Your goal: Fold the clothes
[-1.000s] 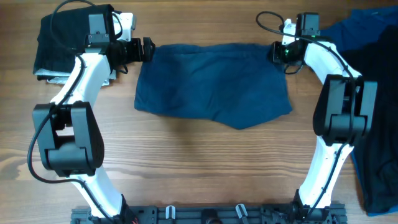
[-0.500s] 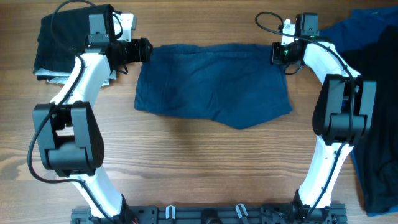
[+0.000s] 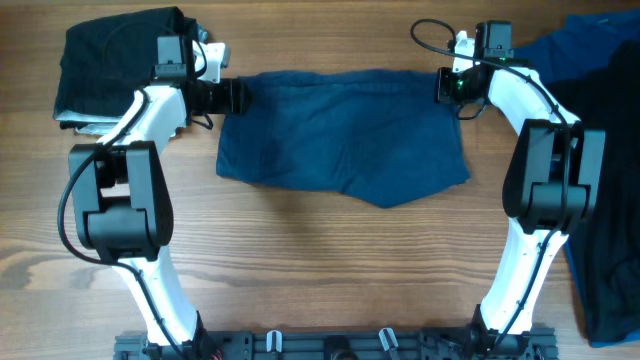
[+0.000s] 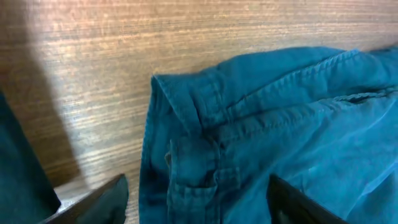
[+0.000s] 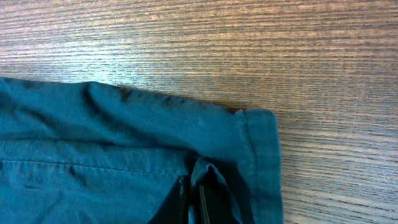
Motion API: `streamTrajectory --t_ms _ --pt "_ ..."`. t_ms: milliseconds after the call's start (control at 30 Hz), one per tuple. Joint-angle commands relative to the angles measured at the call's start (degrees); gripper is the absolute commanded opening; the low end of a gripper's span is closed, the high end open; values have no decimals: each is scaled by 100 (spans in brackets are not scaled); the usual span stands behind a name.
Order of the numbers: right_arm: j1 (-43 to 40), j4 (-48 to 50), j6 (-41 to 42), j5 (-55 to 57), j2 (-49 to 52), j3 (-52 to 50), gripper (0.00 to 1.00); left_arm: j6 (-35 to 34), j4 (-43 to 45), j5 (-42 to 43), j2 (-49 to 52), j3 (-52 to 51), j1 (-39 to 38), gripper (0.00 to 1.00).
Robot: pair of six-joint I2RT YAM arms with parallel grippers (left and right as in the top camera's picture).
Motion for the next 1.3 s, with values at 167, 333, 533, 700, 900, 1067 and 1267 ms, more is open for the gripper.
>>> streamTrajectory --t_ms 167,333,533,700,900,1067,1267 --pt "17 -22 7 -87 144 -35 7 26 -15 365 90 90 -50 52" --pt "17 -26 7 -87 146 -35 7 28 -61 365 96 90 -55 50" --pt "17 -42 7 -87 146 -35 7 31 -94 361 96 90 -61 51" --pt "17 -52 9 -87 146 -35 7 31 -59 319 243 90 -59 48" --pt "17 -90 9 -87 146 -35 7 28 -151 321 264 90 -66 26" --pt "17 -87 7 -87 146 -35 8 28 -120 326 293 90 -66 4" --pt "17 -74 11 -87 136 -17 4 28 -129 387 -2 98 -66 4"
